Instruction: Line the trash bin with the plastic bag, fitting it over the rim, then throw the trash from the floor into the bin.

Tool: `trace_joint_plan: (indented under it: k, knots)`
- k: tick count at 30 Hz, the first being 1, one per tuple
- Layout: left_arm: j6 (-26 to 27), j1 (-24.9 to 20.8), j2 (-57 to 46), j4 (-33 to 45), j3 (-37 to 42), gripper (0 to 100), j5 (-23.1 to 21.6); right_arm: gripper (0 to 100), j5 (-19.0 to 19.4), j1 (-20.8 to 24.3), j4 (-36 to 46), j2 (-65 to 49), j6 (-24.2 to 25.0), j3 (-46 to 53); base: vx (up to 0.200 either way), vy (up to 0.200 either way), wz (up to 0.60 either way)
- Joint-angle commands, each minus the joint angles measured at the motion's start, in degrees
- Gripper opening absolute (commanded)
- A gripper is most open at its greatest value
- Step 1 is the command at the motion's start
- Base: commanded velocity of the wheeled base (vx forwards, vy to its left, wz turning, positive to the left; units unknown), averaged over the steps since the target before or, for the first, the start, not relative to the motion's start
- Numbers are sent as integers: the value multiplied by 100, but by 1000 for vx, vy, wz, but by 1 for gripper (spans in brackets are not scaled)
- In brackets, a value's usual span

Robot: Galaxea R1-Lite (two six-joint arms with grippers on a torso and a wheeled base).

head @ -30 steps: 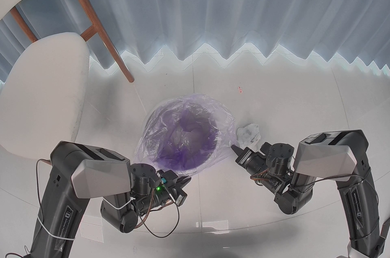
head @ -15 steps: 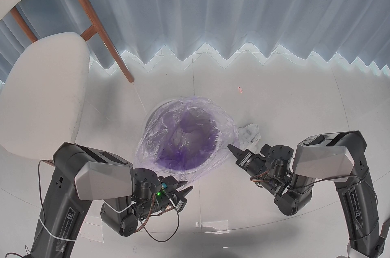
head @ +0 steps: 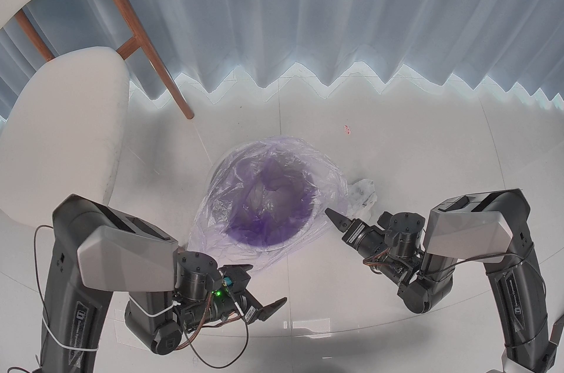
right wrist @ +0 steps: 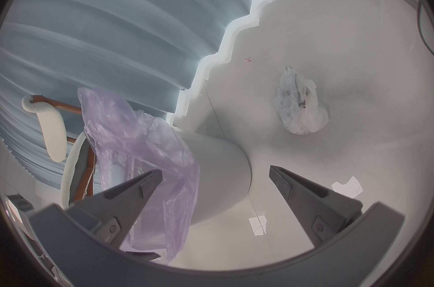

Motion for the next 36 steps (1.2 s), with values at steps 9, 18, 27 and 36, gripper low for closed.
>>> trace_joint_plan:
  k: [9, 18, 27, 36]
  knots:
    - [-51, -19, -1857, 12, 1139, 100, 104, 100, 28, 27, -102, 21, 19, 280, 0, 0, 0]
    - [-526, 174, -2385, 12, 1130, 100, 895, 100, 36, 89, -102, 100, 186, 289, 0, 0, 0]
    - [-552, 350, -2147, 21, 331, 100, 1633, 100, 36, 54, -102, 232, 266, 122, 0, 0, 0]
    - [-499, 447, -1567, 29, -531, 100, 2565, 100, 28, 54, -102, 372, 230, -45, 0, 0, 0]
